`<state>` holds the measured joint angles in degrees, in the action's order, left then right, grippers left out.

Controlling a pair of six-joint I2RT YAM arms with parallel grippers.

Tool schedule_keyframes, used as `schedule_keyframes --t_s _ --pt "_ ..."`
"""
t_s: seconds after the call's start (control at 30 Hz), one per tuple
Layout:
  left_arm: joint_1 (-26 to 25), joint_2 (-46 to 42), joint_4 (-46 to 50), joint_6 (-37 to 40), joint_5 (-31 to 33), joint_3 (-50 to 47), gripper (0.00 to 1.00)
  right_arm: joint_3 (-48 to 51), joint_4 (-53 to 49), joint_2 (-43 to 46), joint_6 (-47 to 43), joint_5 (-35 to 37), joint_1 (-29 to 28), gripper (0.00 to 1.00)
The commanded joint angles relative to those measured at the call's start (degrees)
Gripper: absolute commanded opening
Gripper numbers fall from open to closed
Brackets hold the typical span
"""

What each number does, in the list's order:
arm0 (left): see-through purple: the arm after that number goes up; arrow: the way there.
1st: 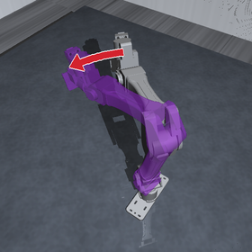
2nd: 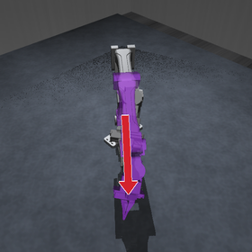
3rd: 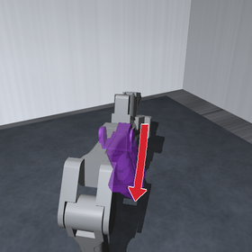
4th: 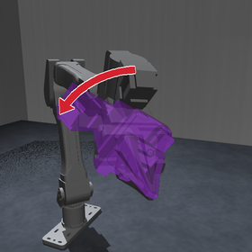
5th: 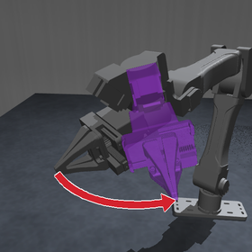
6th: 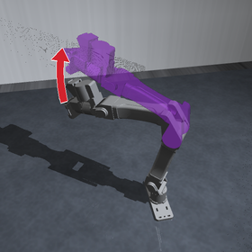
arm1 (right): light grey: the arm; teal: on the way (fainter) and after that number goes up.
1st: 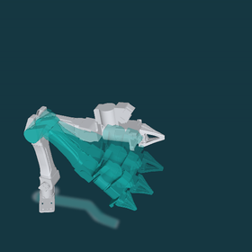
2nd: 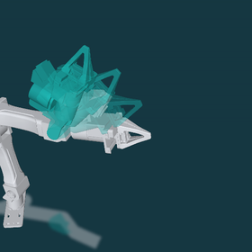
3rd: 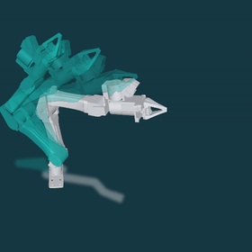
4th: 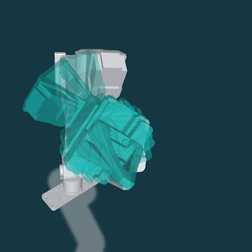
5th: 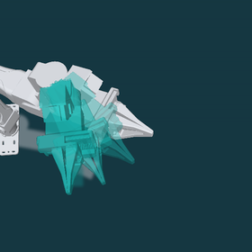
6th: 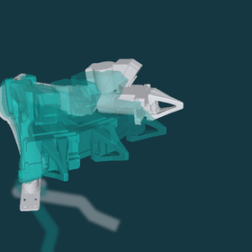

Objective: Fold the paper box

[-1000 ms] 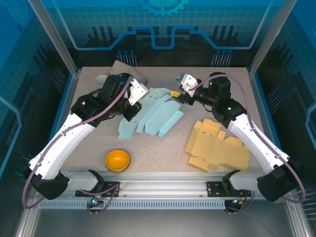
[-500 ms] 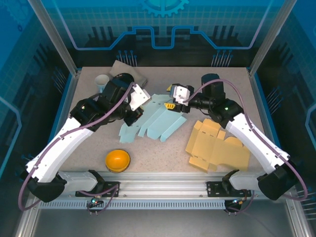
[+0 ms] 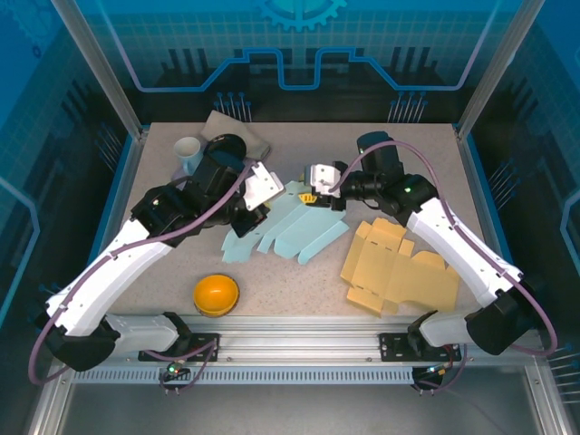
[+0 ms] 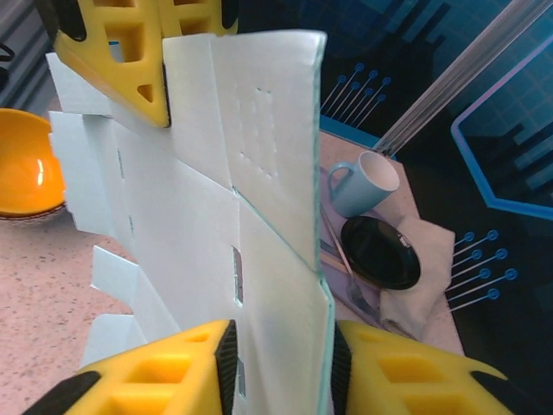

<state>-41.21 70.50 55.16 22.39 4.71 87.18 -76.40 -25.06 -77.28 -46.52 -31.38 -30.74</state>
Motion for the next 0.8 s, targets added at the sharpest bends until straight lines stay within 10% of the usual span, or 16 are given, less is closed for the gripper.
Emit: schedule_keyframes --t_s 0.0,0.4,0.77 --pt "-1.31 0.03 -0.84 1.77 2.09 -0.69 0.00 -1.95 -3.93 -0.73 -1.63 -2.52 -0.78 0.29" --pt "0.28 -7.02 -13.78 -0.75 7.50 -9.08 0.21 0.51 -4.79 1.82 1.22 -6.63 3.25 0.00" --pt "26.65 -11.83 -17.02 -37.76 4.26 -14.42 0.66 12.00 13.76 8.50 28.35 -0.46 14.62 0.00"
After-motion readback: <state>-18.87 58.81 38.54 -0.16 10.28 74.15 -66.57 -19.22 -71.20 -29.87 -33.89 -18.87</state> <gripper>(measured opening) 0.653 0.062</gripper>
